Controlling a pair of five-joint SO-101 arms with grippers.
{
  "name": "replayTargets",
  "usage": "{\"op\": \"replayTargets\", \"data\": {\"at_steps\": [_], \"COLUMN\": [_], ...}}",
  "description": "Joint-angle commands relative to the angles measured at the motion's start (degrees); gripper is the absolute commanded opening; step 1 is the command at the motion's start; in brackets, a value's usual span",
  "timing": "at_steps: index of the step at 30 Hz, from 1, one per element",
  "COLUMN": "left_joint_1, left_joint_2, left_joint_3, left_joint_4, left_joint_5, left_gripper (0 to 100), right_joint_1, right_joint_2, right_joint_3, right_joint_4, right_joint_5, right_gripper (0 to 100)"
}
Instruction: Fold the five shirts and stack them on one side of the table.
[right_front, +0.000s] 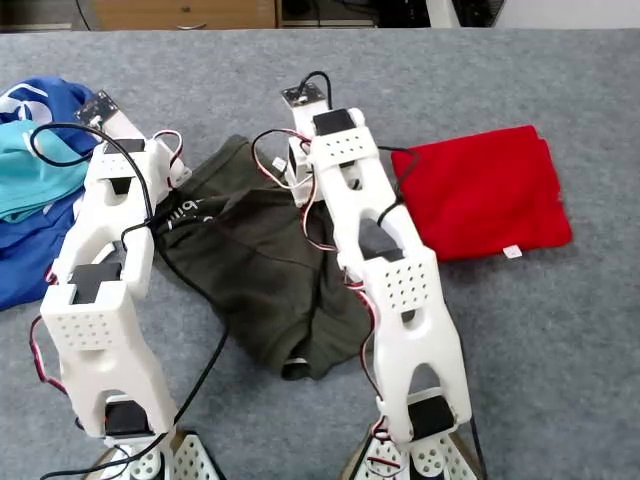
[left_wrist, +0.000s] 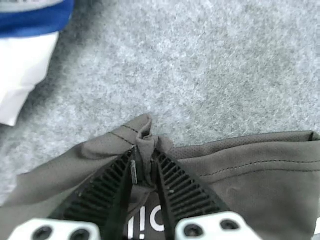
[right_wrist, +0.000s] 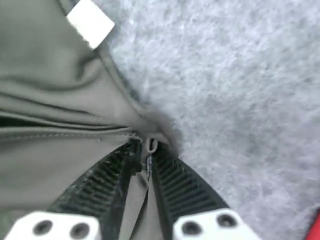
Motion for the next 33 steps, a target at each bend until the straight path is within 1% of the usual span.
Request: {"op": "replayTargets", "data": {"at_steps": [1,3,8,12,17,25,33], "left_joint_1": [-1.14,-0.88,-1.14,-0.79,-0.79,-0.88,-1.14], "left_joint_2": [-2.51,-2.51,-2.51,-2.51,-2.51,-2.51,-2.51], "left_joint_3": [0.00,0.00,0.00,0.00,0.00,0.00,0.00], "left_joint_4": [-0.18,-0.18,-0.18,-0.09,-0.09,-0.09,-0.09], "left_joint_5": [-1.32,-1.41,-1.58,-1.67,-1.67,-1.76,-1.67], "left_gripper": [2,2,2,2,2,2,2], "right_joint_1": [3.38,4.53,6.90,9.98,14.64,18.24,18.86], "right_joint_2": [-0.31,-0.48,-0.48,-0.22,-0.22,-0.48,-0.22], "right_joint_3": [-3.56,-4.79,-5.32,-5.14,-5.58,-5.76,-7.16], "right_joint_4": [-1.14,-0.79,-0.79,-0.79,-1.23,-2.99,-3.25], "right_joint_5": [-0.88,-0.62,4.92,4.84,1.93,0.79,0.79], "right_gripper": [0.1,0.1,0.1,0.1,0.1,0.1,0.1]}}
